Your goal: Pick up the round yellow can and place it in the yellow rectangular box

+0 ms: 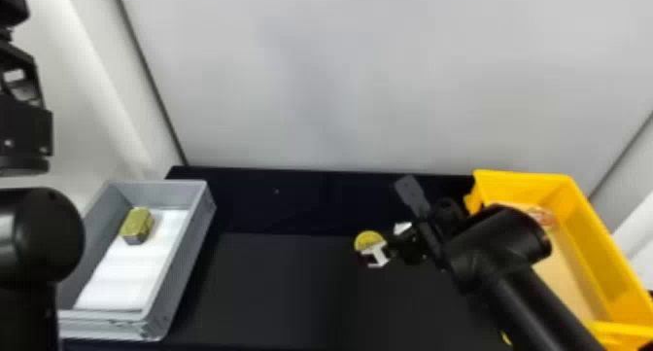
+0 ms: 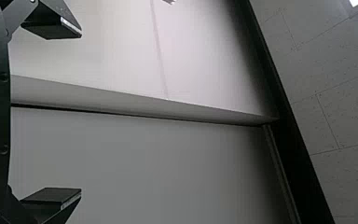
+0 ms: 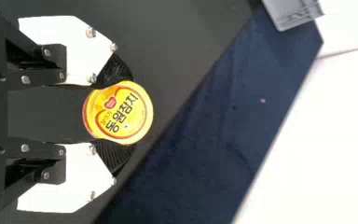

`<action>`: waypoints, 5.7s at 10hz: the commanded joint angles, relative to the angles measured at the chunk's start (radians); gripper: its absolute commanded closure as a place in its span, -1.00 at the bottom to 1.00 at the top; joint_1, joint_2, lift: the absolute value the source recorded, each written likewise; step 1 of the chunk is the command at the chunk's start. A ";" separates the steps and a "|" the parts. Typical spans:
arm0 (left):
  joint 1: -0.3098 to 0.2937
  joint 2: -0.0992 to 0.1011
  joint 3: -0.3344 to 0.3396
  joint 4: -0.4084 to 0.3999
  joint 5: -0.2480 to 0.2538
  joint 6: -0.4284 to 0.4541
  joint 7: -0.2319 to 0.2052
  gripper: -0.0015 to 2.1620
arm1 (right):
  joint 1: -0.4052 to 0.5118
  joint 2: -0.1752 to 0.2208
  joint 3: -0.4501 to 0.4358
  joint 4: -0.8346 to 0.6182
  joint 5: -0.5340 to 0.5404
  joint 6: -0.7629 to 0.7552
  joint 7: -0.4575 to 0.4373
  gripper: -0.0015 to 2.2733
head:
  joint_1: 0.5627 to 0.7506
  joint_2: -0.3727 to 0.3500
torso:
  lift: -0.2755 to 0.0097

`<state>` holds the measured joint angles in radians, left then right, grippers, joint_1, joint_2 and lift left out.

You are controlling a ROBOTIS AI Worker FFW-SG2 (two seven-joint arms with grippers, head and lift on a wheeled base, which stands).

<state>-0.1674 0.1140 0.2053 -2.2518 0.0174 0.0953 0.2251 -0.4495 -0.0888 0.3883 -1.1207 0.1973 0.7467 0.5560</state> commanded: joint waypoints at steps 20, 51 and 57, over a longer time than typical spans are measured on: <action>0.013 0.020 0.031 -0.051 -0.011 0.060 -0.001 -0.92 | 0.002 -0.173 -0.500 -0.789 0.344 0.283 -0.059 -0.31 | 0.39 0.18 | 0.91; 0.022 0.013 0.043 -0.057 -0.005 0.052 -0.012 -0.92 | 0.167 -0.305 -0.657 0.016 -0.127 0.107 -0.177 -0.31 | 0.39 0.18 | 0.91; 0.026 0.015 0.048 -0.057 -0.005 0.052 -0.013 -0.92 | 0.175 -0.304 -0.661 0.027 -0.240 0.123 -0.238 -0.79 | 0.39 0.18 | 0.91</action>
<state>-0.1425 0.1289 0.2512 -2.3087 0.0123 0.1473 0.2119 -0.2788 -0.3928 -0.2736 -1.0953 0.0120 0.8583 0.3459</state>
